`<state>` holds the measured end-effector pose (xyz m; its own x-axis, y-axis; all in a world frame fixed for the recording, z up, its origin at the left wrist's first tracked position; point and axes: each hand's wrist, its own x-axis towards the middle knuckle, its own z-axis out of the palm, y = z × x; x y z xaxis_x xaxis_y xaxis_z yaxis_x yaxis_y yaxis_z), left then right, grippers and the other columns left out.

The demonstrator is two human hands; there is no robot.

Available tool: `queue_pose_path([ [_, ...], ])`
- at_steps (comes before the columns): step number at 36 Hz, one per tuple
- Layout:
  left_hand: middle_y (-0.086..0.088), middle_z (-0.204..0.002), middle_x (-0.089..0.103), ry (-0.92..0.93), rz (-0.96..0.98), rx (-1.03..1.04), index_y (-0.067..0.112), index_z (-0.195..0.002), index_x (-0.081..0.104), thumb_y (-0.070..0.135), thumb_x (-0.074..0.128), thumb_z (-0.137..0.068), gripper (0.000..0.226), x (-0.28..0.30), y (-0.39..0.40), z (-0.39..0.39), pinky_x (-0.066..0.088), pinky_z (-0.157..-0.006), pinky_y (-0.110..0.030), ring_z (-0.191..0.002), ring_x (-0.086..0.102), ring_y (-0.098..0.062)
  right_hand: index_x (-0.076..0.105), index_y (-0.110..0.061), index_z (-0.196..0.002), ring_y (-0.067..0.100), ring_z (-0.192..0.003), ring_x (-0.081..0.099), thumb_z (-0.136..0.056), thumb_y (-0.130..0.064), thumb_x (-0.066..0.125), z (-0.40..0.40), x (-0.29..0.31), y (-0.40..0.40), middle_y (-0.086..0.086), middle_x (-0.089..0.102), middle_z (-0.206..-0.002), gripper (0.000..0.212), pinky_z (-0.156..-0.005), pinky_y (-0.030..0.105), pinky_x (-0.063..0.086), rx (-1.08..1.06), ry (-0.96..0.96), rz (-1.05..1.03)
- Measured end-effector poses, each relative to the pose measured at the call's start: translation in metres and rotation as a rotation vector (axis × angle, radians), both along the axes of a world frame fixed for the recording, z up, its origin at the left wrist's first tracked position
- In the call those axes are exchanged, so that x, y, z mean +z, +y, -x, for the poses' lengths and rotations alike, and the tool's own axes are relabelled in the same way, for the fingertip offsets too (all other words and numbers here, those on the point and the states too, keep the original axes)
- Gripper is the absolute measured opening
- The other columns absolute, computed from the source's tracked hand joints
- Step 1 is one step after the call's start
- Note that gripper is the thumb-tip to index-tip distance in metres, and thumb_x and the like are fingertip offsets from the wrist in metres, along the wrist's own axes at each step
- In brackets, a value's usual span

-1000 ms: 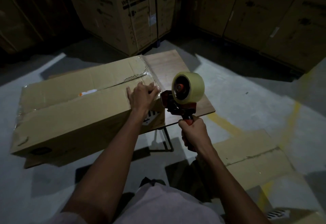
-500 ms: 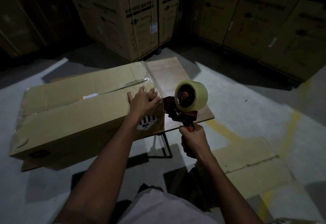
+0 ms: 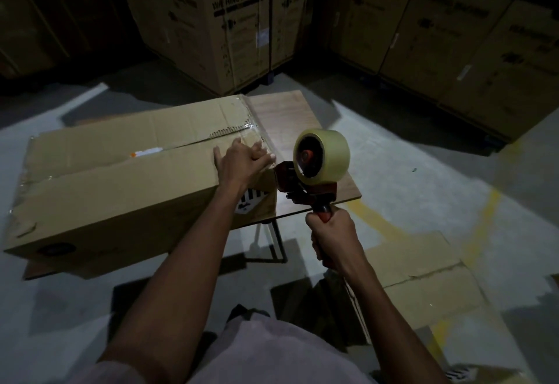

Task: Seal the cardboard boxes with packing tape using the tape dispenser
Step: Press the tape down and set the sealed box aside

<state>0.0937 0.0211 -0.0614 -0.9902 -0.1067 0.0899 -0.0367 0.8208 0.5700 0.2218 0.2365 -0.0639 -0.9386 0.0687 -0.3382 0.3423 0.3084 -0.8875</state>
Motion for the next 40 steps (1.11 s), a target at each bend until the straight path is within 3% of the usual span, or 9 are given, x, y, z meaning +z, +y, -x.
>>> queue_pose_path([
  [7,0.015,-0.135,0.065,-0.023,-0.02,0.032,0.038,-0.11,0.077,0.066,0.064,-0.086,0.04,0.003,-0.004,0.003,0.003,-0.119,-0.063,-0.144,0.039,-0.015,0.055,-0.015,-0.084,0.019,-0.047,0.051,-0.093,-0.018,0.062,-0.008,-0.006,0.0,0.009,0.055,-0.064,0.012,-0.044,0.028,0.045,0.05,0.068,-0.168],
  [13,0.002,-0.128,0.07,-0.035,0.026,0.043,0.035,-0.113,0.077,0.064,0.067,-0.085,0.042,0.01,-0.007,0.006,-0.002,-0.118,-0.065,-0.138,0.047,-0.019,0.057,-0.021,-0.095,0.028,-0.064,0.061,-0.091,-0.028,0.06,0.002,-0.011,-0.011,0.005,0.062,-0.079,0.009,-0.057,0.041,0.056,0.114,0.115,-0.394],
  [18,0.002,-0.125,0.072,-0.003,-0.049,-0.014,0.028,-0.11,0.079,0.054,0.066,-0.092,0.035,0.014,-0.013,0.006,-0.01,-0.12,-0.063,-0.14,0.045,-0.021,0.06,-0.022,-0.1,0.021,-0.063,0.06,-0.09,-0.026,0.062,0.004,-0.013,-0.016,-0.001,0.062,-0.08,0.01,-0.052,0.032,0.046,0.098,0.09,-0.422],
  [21,-0.003,-0.118,0.074,0.027,-0.053,-0.037,0.026,-0.103,0.082,0.053,0.065,-0.092,0.033,0.016,-0.017,0.006,-0.013,-0.118,-0.063,-0.132,0.052,-0.022,0.059,-0.021,-0.097,0.023,-0.06,0.058,-0.089,-0.021,0.062,0.006,-0.011,-0.017,0.001,0.06,-0.077,0.008,-0.052,0.03,0.043,0.092,0.076,-0.422],
  [27,-0.001,-0.115,0.075,0.015,-0.034,-0.104,0.026,-0.101,0.082,0.051,0.068,-0.09,0.031,0.016,-0.024,0.014,-0.008,-0.119,-0.066,-0.131,0.054,-0.02,0.062,-0.017,-0.104,0.031,-0.069,0.062,-0.092,-0.023,0.062,0.014,-0.001,-0.019,0.007,0.063,-0.083,0.014,-0.058,0.038,0.054,0.115,0.081,-0.461],
  [31,0.001,-0.117,0.075,0.019,-0.047,-0.127,0.024,-0.101,0.082,0.05,0.069,-0.09,0.031,0.016,-0.026,0.016,-0.002,-0.12,-0.065,-0.134,0.052,-0.019,0.06,-0.017,-0.099,0.032,-0.066,0.062,-0.091,-0.025,0.062,0.017,0.001,-0.022,0.007,0.063,-0.081,0.012,-0.055,0.034,0.048,0.1,0.077,-0.508],
  [34,-0.007,-0.116,0.075,0.036,-0.091,-0.142,0.022,-0.102,0.082,0.046,0.073,-0.088,0.03,0.016,-0.028,0.017,0.019,-0.117,-0.066,-0.132,0.055,-0.026,0.058,-0.018,-0.095,0.032,-0.065,0.061,-0.089,-0.023,0.062,0.016,0.003,-0.025,0.005,0.06,-0.078,0.009,-0.053,0.034,0.048,0.078,0.084,-0.534],
  [36,-0.011,-0.115,0.075,0.046,-0.102,-0.138,0.021,-0.102,0.082,0.045,0.073,-0.088,0.029,0.015,-0.027,0.018,0.026,-0.114,-0.066,-0.126,0.058,-0.028,0.057,-0.019,-0.095,0.028,-0.062,0.057,-0.089,-0.023,0.062,0.016,0.003,-0.026,0.004,0.058,-0.077,0.01,-0.051,0.028,0.037,0.064,0.085,-0.573],
  [40,-0.009,-0.117,0.072,0.061,-0.024,-0.116,0.027,-0.1,0.083,0.045,0.065,-0.093,0.026,0.013,-0.027,0.02,0.004,-0.118,-0.069,-0.125,0.057,-0.025,0.059,-0.017,-0.102,0.026,-0.064,0.051,-0.09,-0.023,0.064,0.012,0.007,-0.032,0.003,0.056,-0.082,0.015,-0.049,0.026,0.026,0.035,0.101,-0.669],
])
